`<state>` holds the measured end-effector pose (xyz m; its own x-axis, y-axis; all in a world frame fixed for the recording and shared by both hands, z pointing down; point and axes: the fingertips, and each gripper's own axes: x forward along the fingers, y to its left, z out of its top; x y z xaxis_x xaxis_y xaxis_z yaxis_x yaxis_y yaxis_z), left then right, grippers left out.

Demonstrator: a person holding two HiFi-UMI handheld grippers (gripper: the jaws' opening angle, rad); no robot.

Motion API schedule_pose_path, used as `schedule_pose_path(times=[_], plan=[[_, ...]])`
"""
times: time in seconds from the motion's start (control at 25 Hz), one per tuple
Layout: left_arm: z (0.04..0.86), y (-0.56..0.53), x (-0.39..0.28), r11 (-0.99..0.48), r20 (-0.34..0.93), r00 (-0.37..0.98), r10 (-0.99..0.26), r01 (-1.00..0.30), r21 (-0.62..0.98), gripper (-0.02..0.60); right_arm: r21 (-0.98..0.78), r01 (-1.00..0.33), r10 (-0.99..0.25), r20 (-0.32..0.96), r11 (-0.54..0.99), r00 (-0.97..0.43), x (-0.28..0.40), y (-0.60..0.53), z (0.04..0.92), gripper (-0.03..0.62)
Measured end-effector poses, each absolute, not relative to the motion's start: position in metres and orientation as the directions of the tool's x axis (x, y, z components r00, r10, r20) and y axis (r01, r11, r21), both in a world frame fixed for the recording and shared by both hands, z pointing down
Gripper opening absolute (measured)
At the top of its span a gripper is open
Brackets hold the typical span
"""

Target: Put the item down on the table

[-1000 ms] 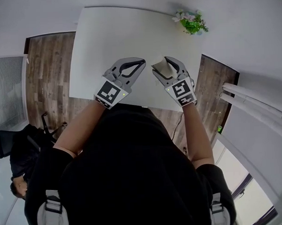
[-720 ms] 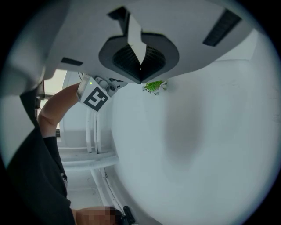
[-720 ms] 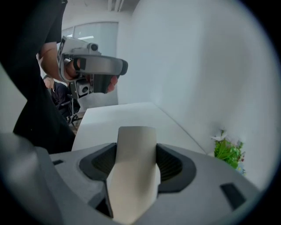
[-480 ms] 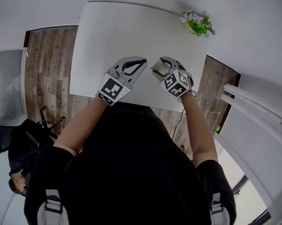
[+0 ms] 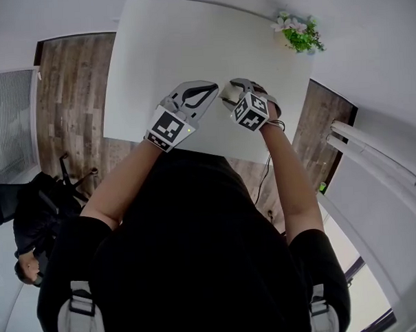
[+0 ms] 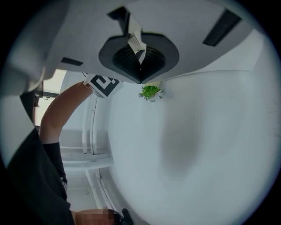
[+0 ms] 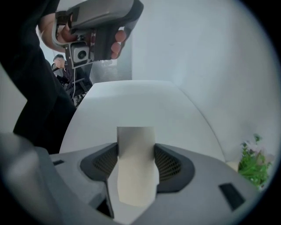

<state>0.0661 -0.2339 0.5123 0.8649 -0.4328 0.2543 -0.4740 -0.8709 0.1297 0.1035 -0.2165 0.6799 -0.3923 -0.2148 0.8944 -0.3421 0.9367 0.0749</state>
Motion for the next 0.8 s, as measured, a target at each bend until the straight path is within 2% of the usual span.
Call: schedule_pose_path(times=[0.2,0.8], plan=[[0.522,-0.239,0.058,-0.861,0.272,0.854,-0.443,-0.49,0.135,-0.006,0.082,-0.294,-0.19,0.913,0.952,-0.36,0.092,-0.215,0.697,0.268],[0.527,-0.239,0.036,-0.845,0.285,0.841,-0.461,-0.513,0.148,-0.006,0.076,-0.281,-0.158,0.946,0.957,-0.282,0.089,-0.216,0.739,0.265]])
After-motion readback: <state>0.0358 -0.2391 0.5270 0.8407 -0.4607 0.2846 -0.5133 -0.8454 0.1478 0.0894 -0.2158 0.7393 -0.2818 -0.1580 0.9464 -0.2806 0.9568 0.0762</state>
